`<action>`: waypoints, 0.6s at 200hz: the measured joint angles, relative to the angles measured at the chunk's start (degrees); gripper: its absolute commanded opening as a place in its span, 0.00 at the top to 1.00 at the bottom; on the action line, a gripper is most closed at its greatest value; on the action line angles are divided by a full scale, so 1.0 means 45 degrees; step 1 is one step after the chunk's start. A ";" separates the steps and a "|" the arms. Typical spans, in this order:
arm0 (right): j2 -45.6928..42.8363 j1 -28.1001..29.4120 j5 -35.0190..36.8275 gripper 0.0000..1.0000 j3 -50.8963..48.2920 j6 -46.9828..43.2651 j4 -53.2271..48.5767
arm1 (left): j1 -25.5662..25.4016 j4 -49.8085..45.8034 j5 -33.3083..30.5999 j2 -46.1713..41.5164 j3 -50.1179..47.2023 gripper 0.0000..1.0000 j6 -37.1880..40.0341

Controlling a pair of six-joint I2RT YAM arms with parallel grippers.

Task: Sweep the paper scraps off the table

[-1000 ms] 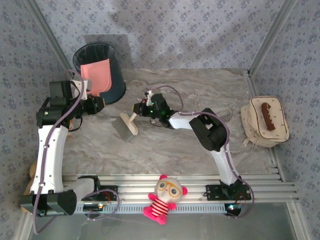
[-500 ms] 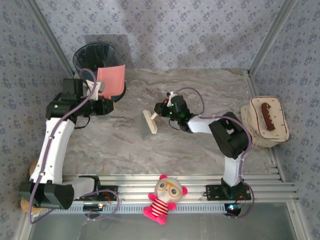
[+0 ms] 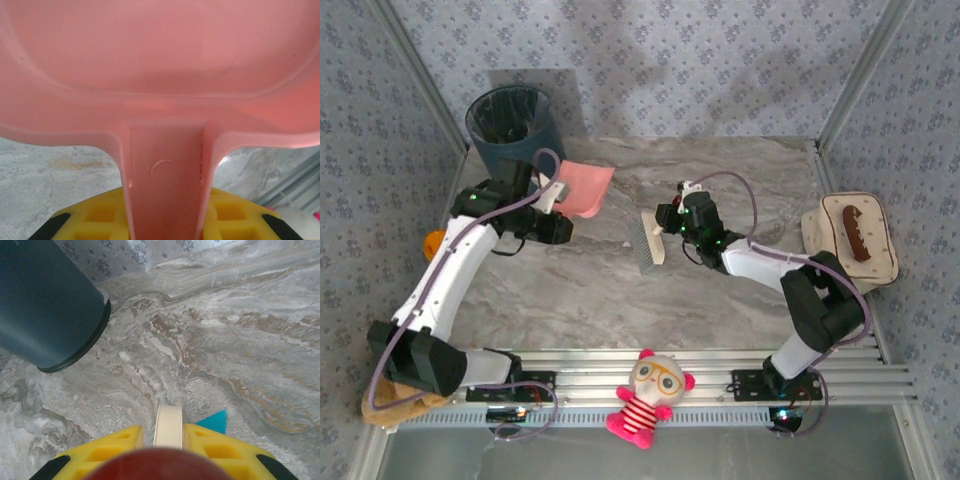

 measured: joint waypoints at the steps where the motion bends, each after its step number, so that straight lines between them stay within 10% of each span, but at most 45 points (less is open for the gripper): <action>1: -0.0029 0.0000 0.0015 1.00 -0.0005 -0.0024 -0.0019 | -0.0019 -0.0010 -0.0015 0.0024 0.0000 1.00 0.0005; 120: -0.2657 -0.0583 -0.0364 1.00 -0.1020 -0.0534 -0.0010 | -0.1889 -0.1423 -0.2569 0.2283 0.0000 1.00 0.1146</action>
